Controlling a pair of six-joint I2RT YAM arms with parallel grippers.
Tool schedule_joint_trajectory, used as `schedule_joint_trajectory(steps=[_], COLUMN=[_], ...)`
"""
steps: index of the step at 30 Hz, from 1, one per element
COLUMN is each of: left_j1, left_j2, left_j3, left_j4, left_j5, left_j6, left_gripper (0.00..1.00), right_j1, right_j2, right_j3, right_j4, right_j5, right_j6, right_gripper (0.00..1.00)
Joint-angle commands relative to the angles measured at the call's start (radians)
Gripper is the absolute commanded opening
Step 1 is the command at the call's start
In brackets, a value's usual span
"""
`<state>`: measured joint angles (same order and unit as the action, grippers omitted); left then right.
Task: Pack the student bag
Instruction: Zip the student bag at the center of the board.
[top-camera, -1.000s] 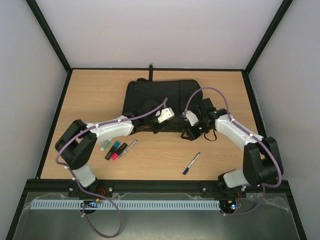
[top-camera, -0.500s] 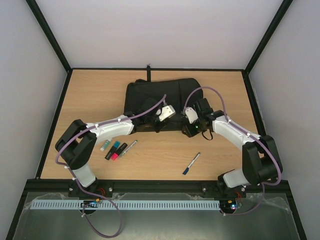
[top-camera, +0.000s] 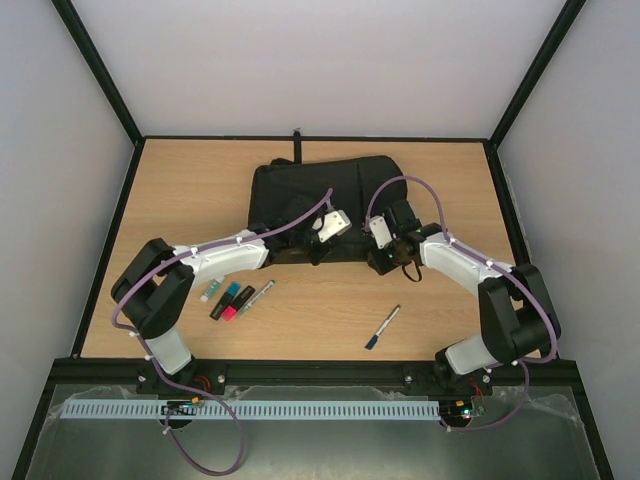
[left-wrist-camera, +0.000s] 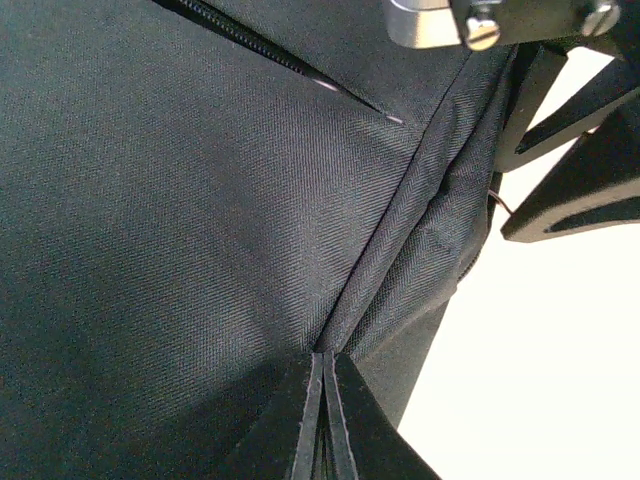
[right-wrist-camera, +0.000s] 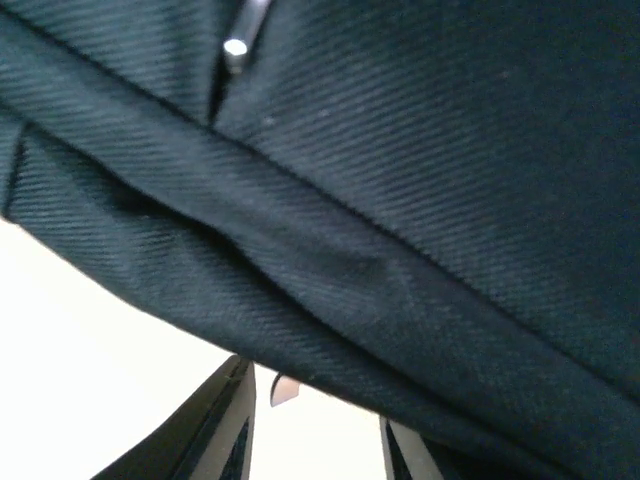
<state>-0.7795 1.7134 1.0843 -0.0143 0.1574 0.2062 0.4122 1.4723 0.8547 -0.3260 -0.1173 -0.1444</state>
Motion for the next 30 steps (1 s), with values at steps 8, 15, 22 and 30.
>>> schedule_joint_trajectory(steps=[8,15,22,30], left_j1=[0.013,0.018,0.018,0.017], left_j2=[-0.003,-0.001,-0.008,-0.038], left_j3=[0.039,0.042,0.032,-0.002], left_j4=[0.027,0.024,-0.008,-0.033], left_j5=[0.016,0.016,-0.031,-0.065], left_j6=[-0.007,-0.010,0.015,0.040], left_gripper=[0.02,0.02,0.02,0.02], right_j1=[0.007,0.007,0.006,-0.045], right_j2=[-0.062,-0.105,-0.082,-0.091], right_j3=[-0.023,-0.031,-0.030,-0.051], right_j4=[0.030,-0.022,-0.083,-0.121], right_j5=[0.033,-0.004,0.031,0.081], right_j6=[-0.013,-0.037,-0.118,-0.241], right_gripper=[0.04,0.01,0.01,0.01])
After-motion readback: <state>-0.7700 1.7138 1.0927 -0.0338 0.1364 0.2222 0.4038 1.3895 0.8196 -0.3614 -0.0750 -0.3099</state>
